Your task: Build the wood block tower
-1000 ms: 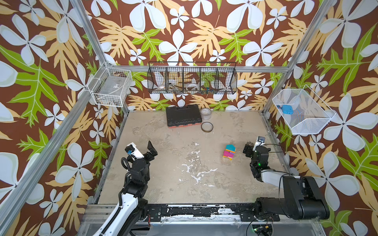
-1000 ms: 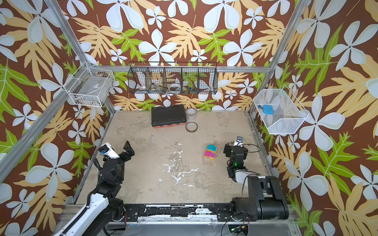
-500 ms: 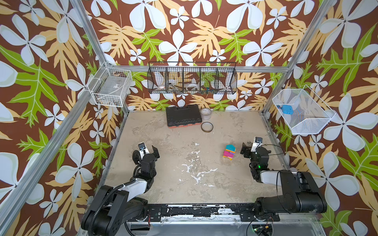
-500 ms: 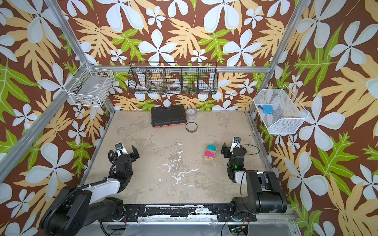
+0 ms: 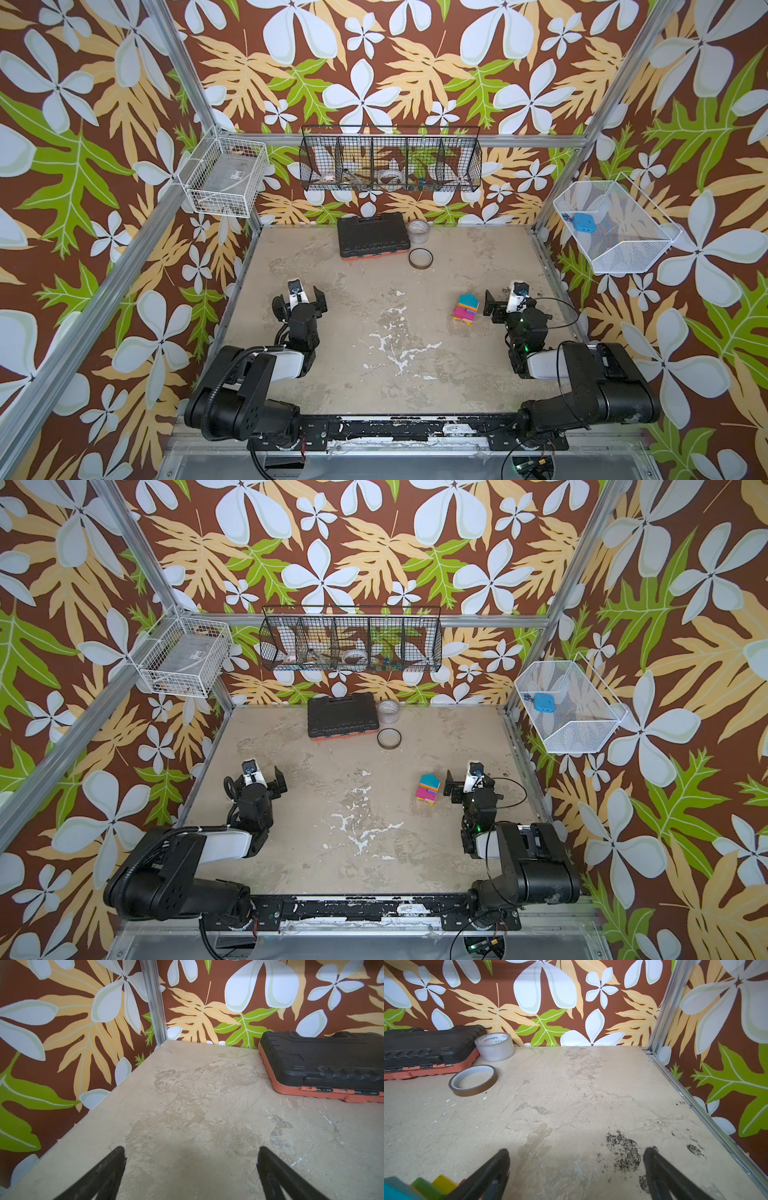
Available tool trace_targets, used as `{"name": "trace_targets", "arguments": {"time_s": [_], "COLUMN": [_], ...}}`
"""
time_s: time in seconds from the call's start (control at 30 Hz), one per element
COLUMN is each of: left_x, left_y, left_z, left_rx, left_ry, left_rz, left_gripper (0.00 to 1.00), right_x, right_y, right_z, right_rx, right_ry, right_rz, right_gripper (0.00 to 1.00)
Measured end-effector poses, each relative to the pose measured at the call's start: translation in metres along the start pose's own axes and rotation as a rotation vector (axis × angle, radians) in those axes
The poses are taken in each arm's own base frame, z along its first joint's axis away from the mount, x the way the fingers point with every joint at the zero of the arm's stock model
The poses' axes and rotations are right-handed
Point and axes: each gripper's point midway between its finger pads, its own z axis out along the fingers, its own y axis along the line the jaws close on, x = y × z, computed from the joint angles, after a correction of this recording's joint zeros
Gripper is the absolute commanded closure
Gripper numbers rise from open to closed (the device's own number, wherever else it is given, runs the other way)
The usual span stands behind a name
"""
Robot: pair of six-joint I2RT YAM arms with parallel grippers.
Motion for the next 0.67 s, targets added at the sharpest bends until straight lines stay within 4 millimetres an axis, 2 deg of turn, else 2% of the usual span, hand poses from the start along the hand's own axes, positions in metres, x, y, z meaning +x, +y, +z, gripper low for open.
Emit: {"name": "trace_targets", "arguments": {"time_s": [0.2, 0.37, 0.47, 0.67], "left_x": [-0.008, 0.014, 0.000, -0.006], "left_y": [0.004, 0.000, -0.005, -0.007], "left_z": [0.002, -0.010, -0.011, -0.012], "left_rx": [0.038, 0.115, 0.145, 0.165], "left_ry": [-0.040, -0.021, -0.075, -0.094], "left_rz": [-0.048, -0.036, -0.060, -0.070], "left_gripper": [0.00, 0.00, 0.00, 0.00], "right_x": [0.001, 0.001, 0.001, 0.001], "right_y": [0.000, 0.000, 0.000, 0.000], "right_z": [0.000, 0.000, 0.000, 0.001], "right_rx": [0.006, 0.006, 0.006, 0.006], "right_ry": [0.003, 0.004, 0.004, 0.004], "right_rz": [-0.005, -0.005, -0.005, -0.006], "right_gripper": [0.00, 0.00, 0.00, 0.00]}}
